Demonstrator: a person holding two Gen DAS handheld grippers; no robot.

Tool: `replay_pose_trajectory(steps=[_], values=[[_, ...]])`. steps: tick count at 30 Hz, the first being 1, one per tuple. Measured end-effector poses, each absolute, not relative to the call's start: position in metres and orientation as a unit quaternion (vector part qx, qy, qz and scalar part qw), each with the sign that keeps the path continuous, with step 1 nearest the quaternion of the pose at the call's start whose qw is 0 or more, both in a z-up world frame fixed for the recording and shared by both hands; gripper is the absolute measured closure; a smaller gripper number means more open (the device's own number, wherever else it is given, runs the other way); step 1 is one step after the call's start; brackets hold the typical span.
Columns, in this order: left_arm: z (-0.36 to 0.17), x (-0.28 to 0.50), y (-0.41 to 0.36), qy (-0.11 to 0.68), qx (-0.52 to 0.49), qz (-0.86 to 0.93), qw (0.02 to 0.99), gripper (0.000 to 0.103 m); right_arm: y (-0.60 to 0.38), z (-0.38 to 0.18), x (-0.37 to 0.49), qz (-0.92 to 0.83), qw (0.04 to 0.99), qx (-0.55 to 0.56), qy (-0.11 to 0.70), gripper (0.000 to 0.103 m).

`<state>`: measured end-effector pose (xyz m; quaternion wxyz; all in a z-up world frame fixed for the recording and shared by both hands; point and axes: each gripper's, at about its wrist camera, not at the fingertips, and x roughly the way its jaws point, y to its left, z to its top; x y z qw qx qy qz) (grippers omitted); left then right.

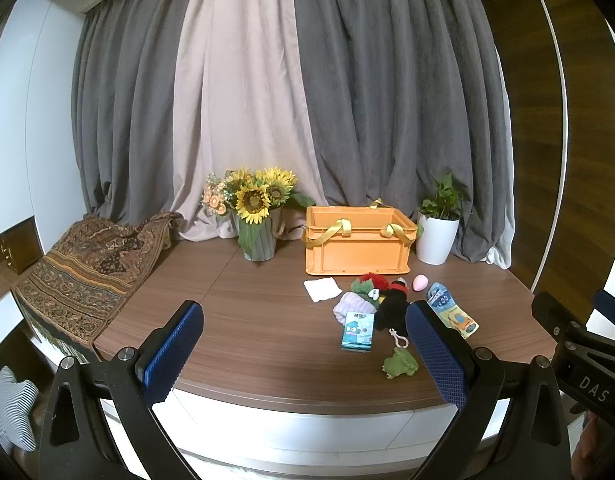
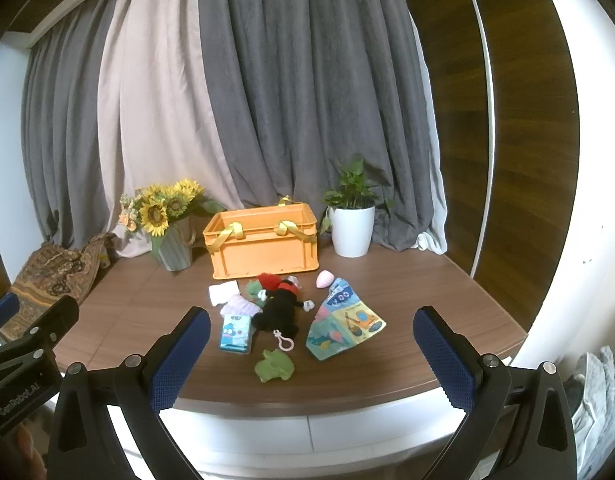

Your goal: Organize soft objects

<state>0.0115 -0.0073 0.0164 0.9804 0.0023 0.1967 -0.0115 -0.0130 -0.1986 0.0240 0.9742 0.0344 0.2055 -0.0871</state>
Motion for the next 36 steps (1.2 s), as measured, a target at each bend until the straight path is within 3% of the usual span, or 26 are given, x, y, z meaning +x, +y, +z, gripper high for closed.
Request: replay_pose_trajectory(steps=[22, 36], values=[[0.008, 0.019, -0.011, 0.205, 0.004, -0.019, 0.979, 0.0, -0.194, 0.022, -0.01, -0.087, 0.973, 0.036, 0.209, 0.0], [-0.033, 0.106, -0.008, 0.252, 0.03, -0.096, 0.962, 0.0, -0.194, -0.021, 0.05, -0.129, 0.951, 0.076, 0.269, 0.0]])
